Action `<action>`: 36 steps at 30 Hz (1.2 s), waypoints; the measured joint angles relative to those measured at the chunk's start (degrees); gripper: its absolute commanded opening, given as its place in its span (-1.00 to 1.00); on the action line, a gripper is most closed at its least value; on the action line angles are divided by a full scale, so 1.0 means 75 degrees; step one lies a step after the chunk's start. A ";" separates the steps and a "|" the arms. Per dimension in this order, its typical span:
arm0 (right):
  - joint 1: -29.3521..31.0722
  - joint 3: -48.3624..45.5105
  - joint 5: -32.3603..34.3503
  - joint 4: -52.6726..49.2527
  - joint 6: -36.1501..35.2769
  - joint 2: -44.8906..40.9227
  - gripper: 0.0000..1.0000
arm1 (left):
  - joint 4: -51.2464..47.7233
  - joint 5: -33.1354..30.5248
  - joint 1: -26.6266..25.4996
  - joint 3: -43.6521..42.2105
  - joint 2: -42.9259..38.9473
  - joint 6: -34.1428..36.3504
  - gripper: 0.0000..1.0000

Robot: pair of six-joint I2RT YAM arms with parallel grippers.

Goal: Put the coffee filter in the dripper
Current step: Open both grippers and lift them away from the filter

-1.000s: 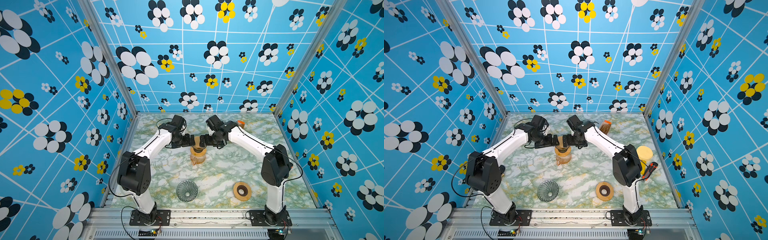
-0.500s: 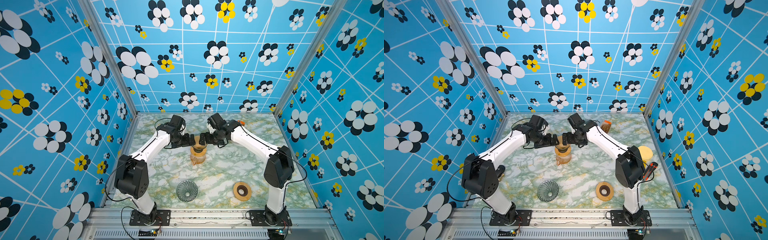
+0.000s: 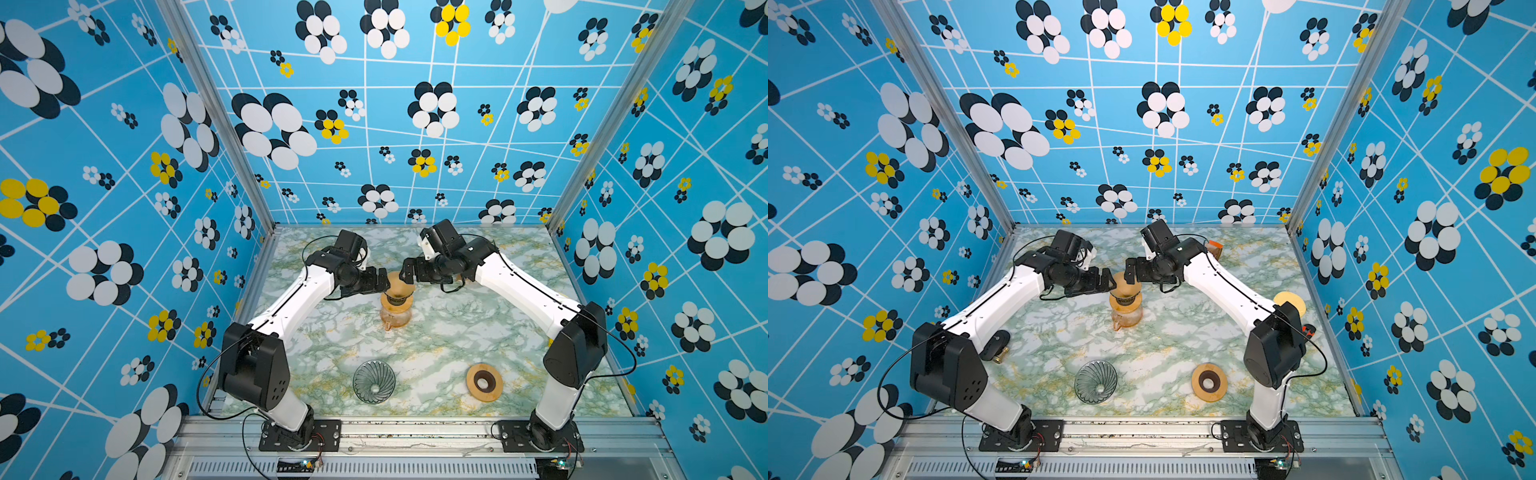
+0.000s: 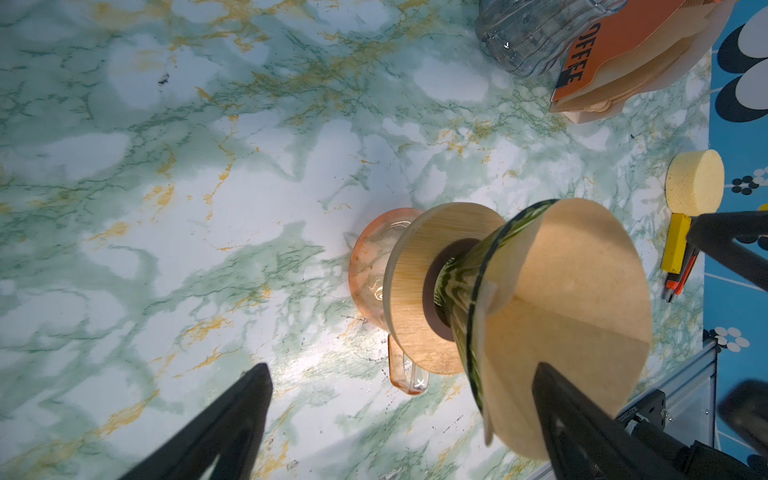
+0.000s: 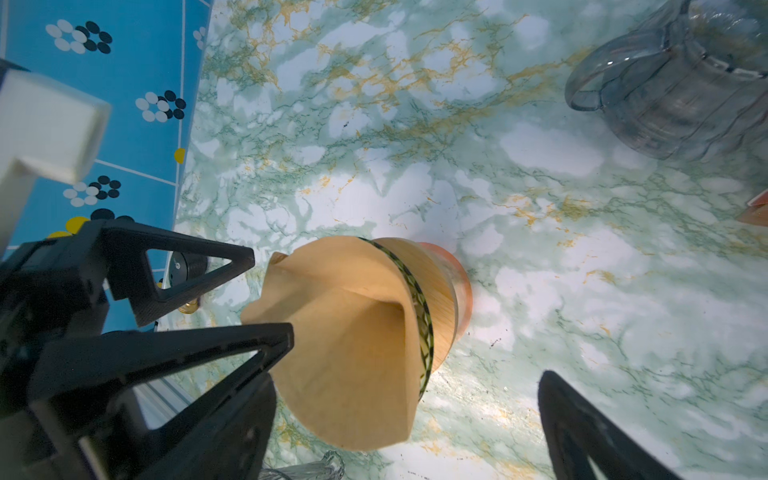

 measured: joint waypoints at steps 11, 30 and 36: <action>0.0000 -0.0137 0.0029 -0.0020 0.0000 0.0000 0.99 | -0.0085 -0.0047 0.0055 -0.0122 0.0023 -0.0003 0.98; 0.0000 -0.0152 0.0087 -0.0035 0.0000 0.0000 0.99 | -0.0085 -0.0108 0.0064 -0.0207 0.0020 -0.0012 0.98; 0.0000 -0.0152 0.0087 -0.0061 0.0000 0.0000 0.99 | -0.0087 -0.0131 0.0064 -0.0289 0.0020 -0.0026 0.98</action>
